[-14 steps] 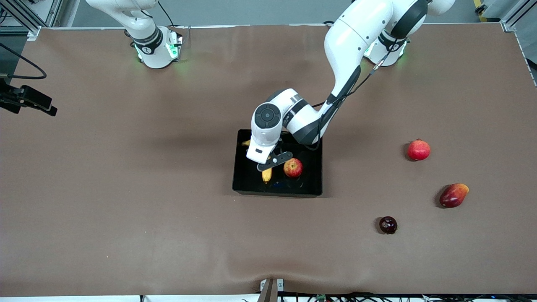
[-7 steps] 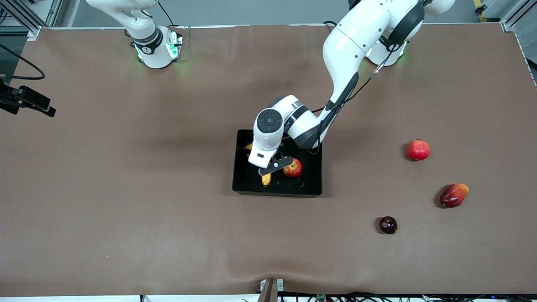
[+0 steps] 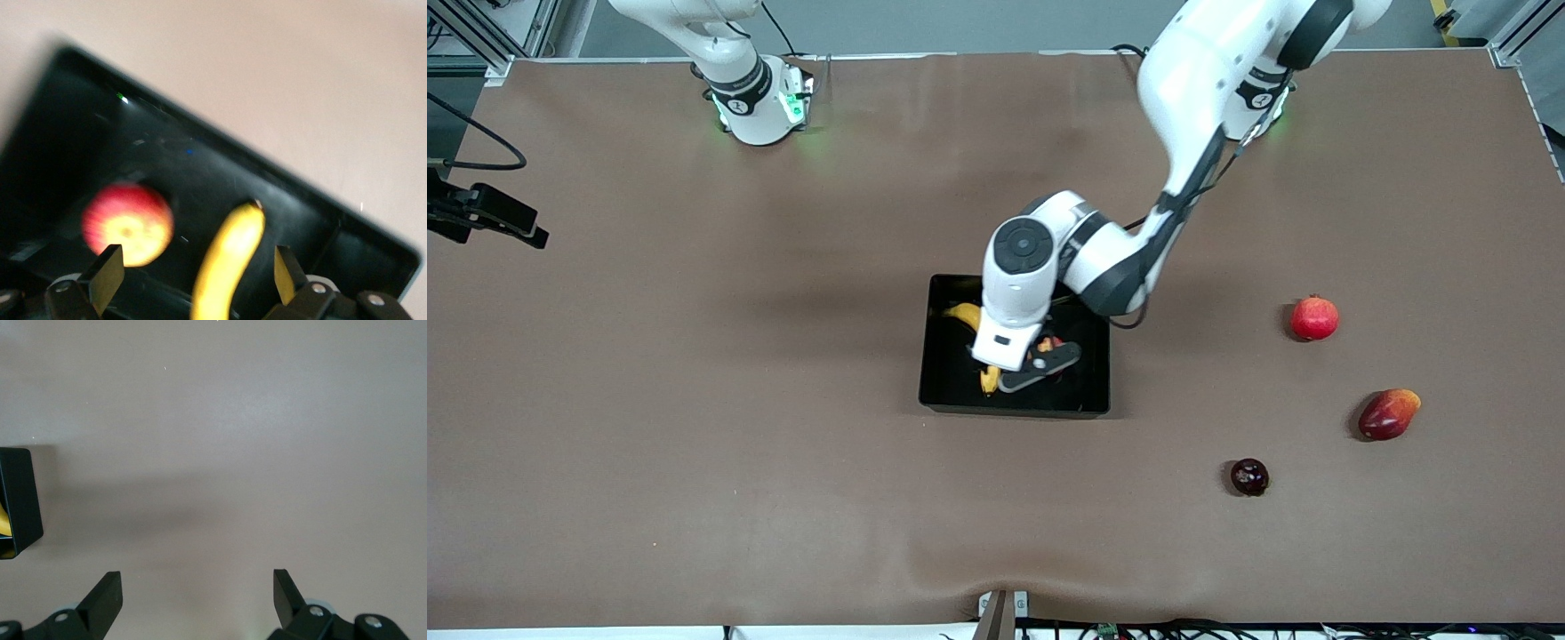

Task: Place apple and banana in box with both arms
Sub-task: 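Lower the banana into the box beside the apple and open the left gripper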

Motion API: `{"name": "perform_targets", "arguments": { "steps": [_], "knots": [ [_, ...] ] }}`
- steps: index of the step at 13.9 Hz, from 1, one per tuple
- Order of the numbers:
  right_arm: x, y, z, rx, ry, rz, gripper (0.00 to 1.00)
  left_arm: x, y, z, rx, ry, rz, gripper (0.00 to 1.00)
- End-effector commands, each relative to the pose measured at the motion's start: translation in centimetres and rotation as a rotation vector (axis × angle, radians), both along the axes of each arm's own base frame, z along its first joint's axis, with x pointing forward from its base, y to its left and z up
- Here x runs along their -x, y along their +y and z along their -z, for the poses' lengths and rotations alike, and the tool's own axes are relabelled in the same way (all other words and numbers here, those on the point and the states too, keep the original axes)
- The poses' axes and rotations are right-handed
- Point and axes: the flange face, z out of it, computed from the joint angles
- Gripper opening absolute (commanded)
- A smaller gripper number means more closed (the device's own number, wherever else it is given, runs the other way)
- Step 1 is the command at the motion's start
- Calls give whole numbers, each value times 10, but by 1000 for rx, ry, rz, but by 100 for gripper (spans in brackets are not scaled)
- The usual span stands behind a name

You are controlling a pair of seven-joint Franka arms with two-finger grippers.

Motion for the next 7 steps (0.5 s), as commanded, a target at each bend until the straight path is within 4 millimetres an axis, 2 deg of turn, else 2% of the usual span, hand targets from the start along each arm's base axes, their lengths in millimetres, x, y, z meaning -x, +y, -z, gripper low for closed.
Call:
{"name": "perform_targets", "arguments": {
  "steps": [1, 3, 7],
  "knots": [
    [-1, 3, -4, -1, -9, 5, 100, -30, 83, -84, -49, -14, -34, 100],
    [-1, 0, -5, 0, -11, 10, 100, -33, 138, -138, -97, 35, -38, 100],
    [-2, -1, -6, -1, -18, 11, 100, -43, 261, -214, -189, 57, 29, 100]
  ]
}}
